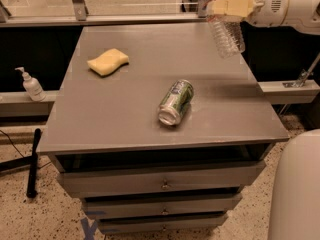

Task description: Place water bottle upright

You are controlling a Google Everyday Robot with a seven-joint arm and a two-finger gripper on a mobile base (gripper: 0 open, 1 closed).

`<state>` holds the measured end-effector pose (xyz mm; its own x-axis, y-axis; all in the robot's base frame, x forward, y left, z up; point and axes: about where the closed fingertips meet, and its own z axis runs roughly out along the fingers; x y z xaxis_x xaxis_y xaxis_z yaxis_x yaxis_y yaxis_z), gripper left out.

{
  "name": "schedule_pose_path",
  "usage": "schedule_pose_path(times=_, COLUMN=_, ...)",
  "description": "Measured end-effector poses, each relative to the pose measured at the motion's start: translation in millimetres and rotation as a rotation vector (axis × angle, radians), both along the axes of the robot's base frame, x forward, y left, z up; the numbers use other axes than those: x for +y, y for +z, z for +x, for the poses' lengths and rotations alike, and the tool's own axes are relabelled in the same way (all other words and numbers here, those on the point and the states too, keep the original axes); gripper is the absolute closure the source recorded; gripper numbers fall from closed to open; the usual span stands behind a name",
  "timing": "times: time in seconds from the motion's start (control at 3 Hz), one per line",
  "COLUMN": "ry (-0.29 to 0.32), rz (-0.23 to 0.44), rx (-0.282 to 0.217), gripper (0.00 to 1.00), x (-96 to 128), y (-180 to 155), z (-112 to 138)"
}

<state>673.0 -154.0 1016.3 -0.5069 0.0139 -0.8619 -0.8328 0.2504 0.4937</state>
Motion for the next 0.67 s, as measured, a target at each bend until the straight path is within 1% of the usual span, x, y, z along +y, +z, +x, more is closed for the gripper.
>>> schedule_pose_path(times=0.33, ry=-0.026, rz=0.002, rx=-0.097, gripper=1.0, x=-9.2, y=2.0, z=7.7)
schedule_pose_path(times=0.67, ry=-0.056, rz=0.026, rx=-0.175, gripper=1.0, x=-20.7, y=-1.7, z=9.4)
